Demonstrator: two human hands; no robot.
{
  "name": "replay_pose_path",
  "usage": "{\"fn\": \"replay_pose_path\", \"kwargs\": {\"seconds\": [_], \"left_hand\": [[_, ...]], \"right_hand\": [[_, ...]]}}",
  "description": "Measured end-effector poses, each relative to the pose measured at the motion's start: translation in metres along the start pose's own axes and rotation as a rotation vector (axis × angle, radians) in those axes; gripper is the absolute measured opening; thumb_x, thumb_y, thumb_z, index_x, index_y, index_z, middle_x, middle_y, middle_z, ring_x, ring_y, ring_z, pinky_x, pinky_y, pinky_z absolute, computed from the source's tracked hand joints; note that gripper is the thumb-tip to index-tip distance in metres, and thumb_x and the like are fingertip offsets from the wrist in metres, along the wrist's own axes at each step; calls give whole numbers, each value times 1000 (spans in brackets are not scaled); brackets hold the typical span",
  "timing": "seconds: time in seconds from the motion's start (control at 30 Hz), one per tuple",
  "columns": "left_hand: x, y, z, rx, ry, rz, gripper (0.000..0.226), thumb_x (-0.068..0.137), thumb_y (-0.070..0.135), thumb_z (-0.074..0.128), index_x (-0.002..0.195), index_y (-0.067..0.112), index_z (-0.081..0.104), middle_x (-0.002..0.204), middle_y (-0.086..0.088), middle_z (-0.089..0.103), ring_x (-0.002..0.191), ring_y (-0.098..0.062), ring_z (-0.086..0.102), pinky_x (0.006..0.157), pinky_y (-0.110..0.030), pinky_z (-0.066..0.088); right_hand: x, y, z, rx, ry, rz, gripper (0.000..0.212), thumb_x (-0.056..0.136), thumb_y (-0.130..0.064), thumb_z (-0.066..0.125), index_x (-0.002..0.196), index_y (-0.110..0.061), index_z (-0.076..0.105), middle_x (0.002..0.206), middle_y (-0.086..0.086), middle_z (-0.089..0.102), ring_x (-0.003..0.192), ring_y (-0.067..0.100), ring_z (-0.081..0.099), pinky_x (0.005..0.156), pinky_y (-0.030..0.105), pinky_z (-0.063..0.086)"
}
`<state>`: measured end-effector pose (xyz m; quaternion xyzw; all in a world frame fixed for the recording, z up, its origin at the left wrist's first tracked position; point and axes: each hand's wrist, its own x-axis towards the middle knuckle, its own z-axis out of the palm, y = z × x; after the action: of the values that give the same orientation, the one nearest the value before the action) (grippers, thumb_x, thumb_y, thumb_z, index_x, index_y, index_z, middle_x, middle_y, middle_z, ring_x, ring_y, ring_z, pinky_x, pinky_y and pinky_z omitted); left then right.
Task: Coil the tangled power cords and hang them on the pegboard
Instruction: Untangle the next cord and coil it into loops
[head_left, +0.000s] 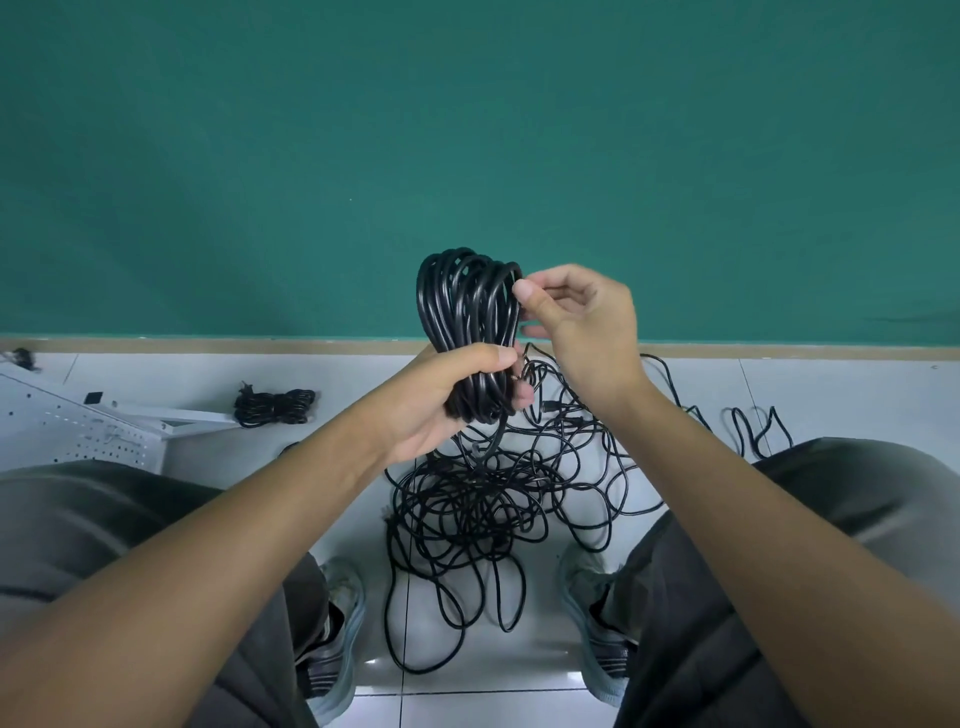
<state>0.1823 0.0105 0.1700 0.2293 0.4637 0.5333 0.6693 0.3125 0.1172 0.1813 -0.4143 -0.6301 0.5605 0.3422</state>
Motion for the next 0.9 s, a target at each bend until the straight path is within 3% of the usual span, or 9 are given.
{"fn": "replay_pose_path", "kwargs": {"seconds": [0.13, 0.23, 0.3, 0.4, 0.53, 0.6, 0.67, 0.77, 0.9], "left_hand": [[6, 5, -3, -76, 2, 33, 23, 86, 26, 67, 101, 9, 63, 90, -2, 64, 78, -14, 64, 80, -32, 56], [12, 15, -17, -205, 146, 94, 25, 85, 28, 69, 99, 11, 57, 83, 1, 60, 73, -13, 62, 78, -31, 56], [15, 22, -29, -258, 292, 145, 25, 87, 26, 73, 99, 10, 58, 85, -1, 58, 69, -13, 63, 81, -31, 56], [17, 28, -41, -257, 513, 136, 17, 94, 23, 73, 92, 12, 60, 79, -2, 57, 68, -16, 62, 78, -31, 58], [20, 21, -46, -16, 675, 140, 23, 89, 23, 79, 99, 13, 62, 75, 0, 60, 72, -19, 61, 83, -39, 59], [21, 15, -44, 151, 660, 185, 25, 87, 21, 81, 96, 17, 59, 77, 4, 60, 75, -19, 62, 77, -39, 58], [21, 13, -42, 274, 560, 189, 26, 85, 20, 81, 90, 21, 56, 74, 9, 60, 75, -15, 61, 72, -33, 52], [15, 10, -37, 333, 279, 98, 23, 85, 26, 80, 96, 14, 63, 78, 5, 62, 77, -14, 62, 71, -31, 52], [4, 9, -24, 193, 79, -4, 18, 89, 34, 77, 94, 17, 74, 82, 2, 66, 79, -14, 60, 79, -32, 54]], "right_hand": [[-21, 5, 15, 22, -235, 207, 44, 108, -46, 39, 96, -16, 69, 86, 4, 72, 73, 14, 72, 76, 30, 57], [-39, 13, 29, -32, -475, 357, 75, 100, -66, 10, 119, -20, 66, 105, 8, 77, 98, 17, 75, 100, 34, 53], [-44, 17, 32, -75, -564, 398, 85, 98, -68, 8, 125, -9, 64, 103, 9, 78, 99, 19, 75, 108, 39, 48], [-47, 16, 31, -182, -642, 366, 68, 106, -58, 29, 109, -6, 71, 101, 7, 79, 98, 18, 75, 105, 36, 46], [-45, 10, 26, -316, -739, 184, 17, 99, -8, 61, 85, -11, 71, 89, 11, 77, 83, 21, 73, 99, 37, 54], [-41, 3, 19, -342, -678, 127, 24, 95, 4, 59, 87, -12, 74, 87, 12, 76, 71, 22, 64, 78, 30, 57], [-33, -3, 10, -335, -551, 70, 26, 97, 5, 58, 106, -11, 76, 86, 1, 77, 66, 18, 59, 63, 24, 50], [-21, -8, -3, -291, -412, -16, 18, 95, 0, 66, 104, -13, 75, 73, -9, 75, 72, 16, 71, 72, 22, 55], [-16, -13, -11, -151, -245, 1, 25, 77, -10, 87, 88, -12, 64, 75, 6, 75, 74, 23, 76, 82, 35, 60]]}}
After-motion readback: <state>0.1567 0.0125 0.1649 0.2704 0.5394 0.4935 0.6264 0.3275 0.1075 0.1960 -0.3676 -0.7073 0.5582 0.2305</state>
